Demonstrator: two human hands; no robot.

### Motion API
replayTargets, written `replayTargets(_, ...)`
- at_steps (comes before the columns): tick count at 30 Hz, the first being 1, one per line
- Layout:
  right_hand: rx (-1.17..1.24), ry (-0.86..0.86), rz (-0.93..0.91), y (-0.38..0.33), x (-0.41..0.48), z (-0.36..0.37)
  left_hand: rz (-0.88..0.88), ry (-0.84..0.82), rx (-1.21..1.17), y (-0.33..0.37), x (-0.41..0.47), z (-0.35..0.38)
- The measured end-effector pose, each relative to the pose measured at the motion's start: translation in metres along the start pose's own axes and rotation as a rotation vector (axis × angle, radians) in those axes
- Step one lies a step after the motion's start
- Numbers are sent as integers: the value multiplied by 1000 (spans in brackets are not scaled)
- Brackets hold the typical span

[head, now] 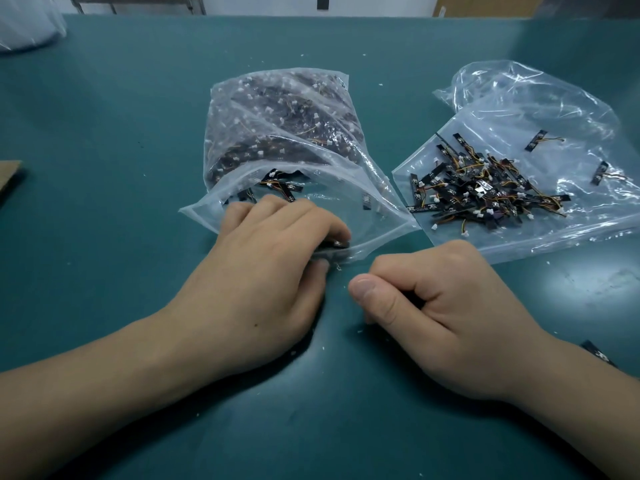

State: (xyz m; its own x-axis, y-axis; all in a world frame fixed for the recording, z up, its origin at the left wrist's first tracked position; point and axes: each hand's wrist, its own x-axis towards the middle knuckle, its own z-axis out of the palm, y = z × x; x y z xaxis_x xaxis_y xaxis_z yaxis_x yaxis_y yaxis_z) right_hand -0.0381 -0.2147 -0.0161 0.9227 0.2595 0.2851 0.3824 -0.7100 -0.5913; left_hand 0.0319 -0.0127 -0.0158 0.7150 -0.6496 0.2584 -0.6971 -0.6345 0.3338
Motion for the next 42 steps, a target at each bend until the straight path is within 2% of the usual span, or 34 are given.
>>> replayTargets(3, -3, 17, 8, 0, 0, 0, -34, 53, -13, -2, 1, 2)
replayTargets(8, 20, 71, 5, 0, 0, 1, -13, 43, -16, -3, 1, 4)
replayTargets(14, 198, 117, 108, -1, 1, 1, -13, 174, -117, -2, 1, 6)
replayTargets(20, 242, 111, 109, 0, 2, 2, 154, 263, -271, 0, -2, 3)
replayTargets(25, 203, 64, 43, -2, 2, 1, 179, 240, -433, 1, -1, -2)
replayTargets(28, 278, 132, 51, -2, 1, -1, 134, 206, -495, 1, -1, -4)
replayTargets(31, 397, 209, 94, -1, 1, -3, 102, 226, -514, 0, 0, -6)
replayTargets(35, 418, 184, 110, -1, 1, -2, 58, 235, -527, 1, 1, -4)
replayTargets(42, 385, 155, 98, 0, 1, -1, 81, 220, -527, 1, -1, -5)
